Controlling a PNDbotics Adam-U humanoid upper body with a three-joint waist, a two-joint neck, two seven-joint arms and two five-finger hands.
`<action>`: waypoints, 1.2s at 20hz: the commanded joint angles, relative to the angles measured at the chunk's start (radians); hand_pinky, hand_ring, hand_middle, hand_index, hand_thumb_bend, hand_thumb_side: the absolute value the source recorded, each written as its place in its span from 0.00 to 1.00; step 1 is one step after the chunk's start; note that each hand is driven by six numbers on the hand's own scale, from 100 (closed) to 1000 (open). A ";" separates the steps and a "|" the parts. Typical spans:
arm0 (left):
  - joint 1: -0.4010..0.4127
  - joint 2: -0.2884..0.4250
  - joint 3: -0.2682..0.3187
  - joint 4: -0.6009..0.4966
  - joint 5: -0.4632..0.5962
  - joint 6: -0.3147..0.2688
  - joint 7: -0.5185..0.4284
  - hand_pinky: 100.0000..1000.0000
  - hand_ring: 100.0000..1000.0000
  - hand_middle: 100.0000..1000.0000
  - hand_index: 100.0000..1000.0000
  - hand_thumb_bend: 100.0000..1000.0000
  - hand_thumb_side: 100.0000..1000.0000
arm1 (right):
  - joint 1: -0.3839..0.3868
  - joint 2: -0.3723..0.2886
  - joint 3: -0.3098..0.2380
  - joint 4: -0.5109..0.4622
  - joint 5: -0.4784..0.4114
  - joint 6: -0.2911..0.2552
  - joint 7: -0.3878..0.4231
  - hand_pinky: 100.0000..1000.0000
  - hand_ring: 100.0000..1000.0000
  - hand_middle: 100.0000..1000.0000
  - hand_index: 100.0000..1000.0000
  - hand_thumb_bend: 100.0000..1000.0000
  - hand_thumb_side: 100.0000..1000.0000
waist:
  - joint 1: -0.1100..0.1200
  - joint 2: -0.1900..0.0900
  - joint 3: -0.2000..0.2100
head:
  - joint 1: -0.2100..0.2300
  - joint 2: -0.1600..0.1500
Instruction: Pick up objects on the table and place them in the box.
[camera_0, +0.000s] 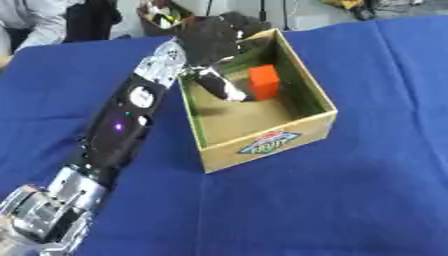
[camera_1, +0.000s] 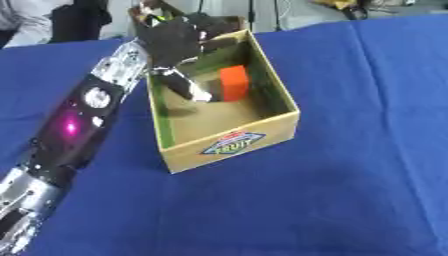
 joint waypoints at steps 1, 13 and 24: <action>-0.011 -0.009 0.063 -0.077 0.035 0.018 0.050 0.54 0.81 0.83 1.00 0.37 1.00 | -0.003 -0.009 -0.005 -0.022 0.000 0.000 -0.005 0.78 0.70 0.51 0.68 0.00 0.78 | -0.010 -0.017 0.005 | -0.007 -0.003; 0.157 -0.044 0.220 -0.265 0.378 0.072 0.296 0.11 0.46 0.46 0.79 0.00 1.00 | 0.010 -0.012 -0.031 -0.022 0.018 -0.006 -0.040 0.77 0.70 0.51 0.68 0.00 0.78 | -0.029 -0.011 0.079 | -0.062 0.006; 0.515 0.175 0.223 -0.914 1.778 0.358 -0.064 0.13 0.44 0.45 0.74 0.00 1.00 | 0.014 -0.028 -0.056 -0.022 0.023 -0.013 -0.078 0.77 0.70 0.52 0.69 0.00 0.78 | -0.041 -0.014 0.156 | -0.117 0.033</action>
